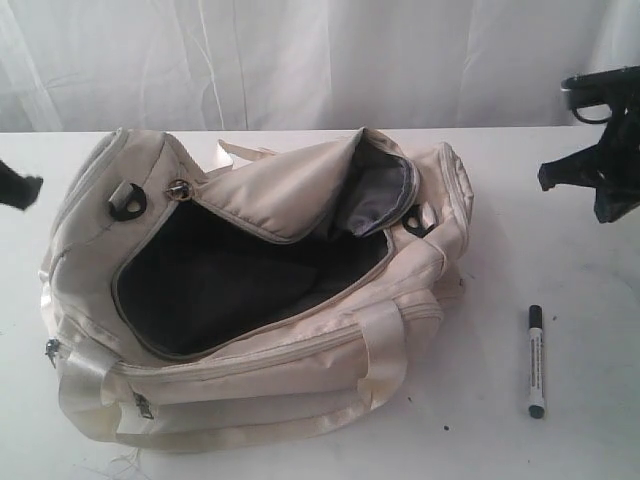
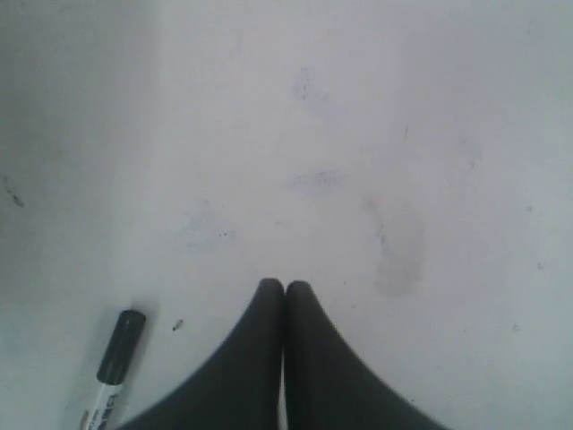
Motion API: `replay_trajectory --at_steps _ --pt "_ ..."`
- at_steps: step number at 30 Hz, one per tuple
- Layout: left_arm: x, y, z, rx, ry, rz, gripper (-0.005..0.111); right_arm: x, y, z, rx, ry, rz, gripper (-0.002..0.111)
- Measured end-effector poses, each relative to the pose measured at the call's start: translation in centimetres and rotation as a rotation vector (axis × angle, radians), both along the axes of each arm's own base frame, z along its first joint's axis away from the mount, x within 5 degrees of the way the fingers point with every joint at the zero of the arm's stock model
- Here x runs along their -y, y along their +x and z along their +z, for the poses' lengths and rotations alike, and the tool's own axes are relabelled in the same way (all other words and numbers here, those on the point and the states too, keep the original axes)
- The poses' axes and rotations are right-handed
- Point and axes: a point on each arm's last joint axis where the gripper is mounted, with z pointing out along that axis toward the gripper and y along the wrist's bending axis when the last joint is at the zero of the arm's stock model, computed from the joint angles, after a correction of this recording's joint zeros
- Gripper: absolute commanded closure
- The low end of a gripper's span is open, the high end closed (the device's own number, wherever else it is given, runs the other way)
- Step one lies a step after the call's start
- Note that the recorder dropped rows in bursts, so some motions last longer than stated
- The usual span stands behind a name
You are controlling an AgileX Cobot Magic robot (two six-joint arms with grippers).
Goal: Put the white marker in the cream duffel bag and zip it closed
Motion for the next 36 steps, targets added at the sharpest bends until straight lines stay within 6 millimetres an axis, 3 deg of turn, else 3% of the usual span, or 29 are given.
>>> replay_trajectory --at_steps 3,7,15,20,24,28,32,36 --pt "0.5 -0.8 -1.8 -0.061 -0.064 -0.058 0.107 0.1 -0.5 -0.2 0.042 0.004 0.001 0.108" --pt "0.1 -2.3 -1.9 -0.038 -0.096 -0.070 0.107 -0.1 -1.4 1.2 0.236 0.025 0.000 0.108" --pt "-2.6 -6.6 1.9 0.200 -0.083 0.068 0.107 -0.6 -5.4 6.7 0.694 0.046 0.055 0.108" --pt "-3.8 -10.3 4.1 0.363 -0.104 0.072 0.107 -0.7 -8.9 7.9 0.786 0.047 0.063 0.108" --pt "-4.2 -12.5 4.5 0.403 -0.134 0.026 0.107 -0.6 -11.8 6.6 0.725 0.049 0.048 0.108" --pt "-3.7 -13.7 4.1 0.422 -0.164 -0.063 0.107 -0.7 -14.5 3.0 0.495 0.117 -0.055 0.108" --pt "-2.6 -13.3 1.6 0.366 -0.159 -0.176 0.107 -1.2 -16.5 -0.8 0.271 0.222 -0.160 0.106" --pt "-1.7 -12.6 -2.6 0.244 -0.198 -0.239 0.107 -2.0 -16.9 -2.9 0.151 0.292 -0.145 0.091"
